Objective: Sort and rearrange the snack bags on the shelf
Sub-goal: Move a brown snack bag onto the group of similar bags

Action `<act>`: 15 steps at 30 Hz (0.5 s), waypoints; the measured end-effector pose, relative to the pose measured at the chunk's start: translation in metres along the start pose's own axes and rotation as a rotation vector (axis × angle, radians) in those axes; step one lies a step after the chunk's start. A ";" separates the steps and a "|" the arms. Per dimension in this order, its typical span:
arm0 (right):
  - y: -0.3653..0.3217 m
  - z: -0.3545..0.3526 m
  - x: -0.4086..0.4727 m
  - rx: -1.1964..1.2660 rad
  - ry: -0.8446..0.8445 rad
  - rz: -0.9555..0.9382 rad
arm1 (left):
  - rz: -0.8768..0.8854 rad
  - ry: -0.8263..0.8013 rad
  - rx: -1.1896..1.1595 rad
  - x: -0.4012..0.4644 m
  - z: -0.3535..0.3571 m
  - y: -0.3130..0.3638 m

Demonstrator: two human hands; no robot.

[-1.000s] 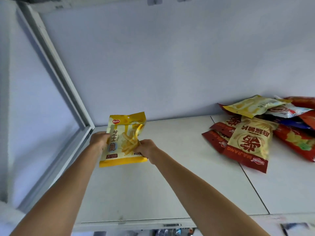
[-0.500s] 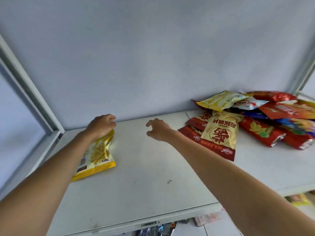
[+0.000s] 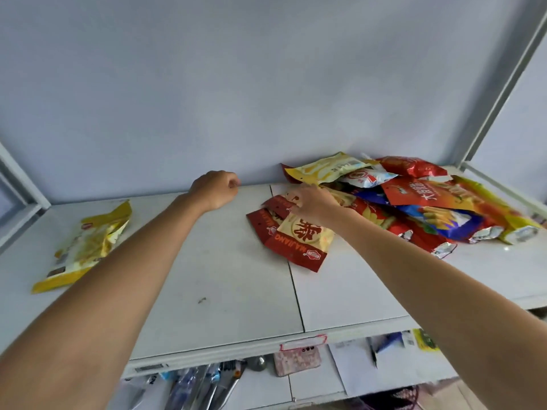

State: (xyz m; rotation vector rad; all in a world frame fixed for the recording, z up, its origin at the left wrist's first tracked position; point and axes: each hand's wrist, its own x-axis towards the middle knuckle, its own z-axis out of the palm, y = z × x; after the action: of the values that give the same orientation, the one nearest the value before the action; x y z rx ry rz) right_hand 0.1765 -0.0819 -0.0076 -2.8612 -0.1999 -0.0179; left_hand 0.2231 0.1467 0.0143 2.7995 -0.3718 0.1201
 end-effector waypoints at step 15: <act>0.106 0.054 -0.016 -0.813 -0.051 -0.453 | -0.217 -0.055 0.050 -0.049 0.070 0.065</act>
State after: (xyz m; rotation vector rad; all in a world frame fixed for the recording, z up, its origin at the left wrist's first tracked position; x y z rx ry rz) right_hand 0.1746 -0.1704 -0.0881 -3.5247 -1.0661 -0.1451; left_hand 0.1615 0.0770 -0.0389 2.8755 -0.0762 0.0032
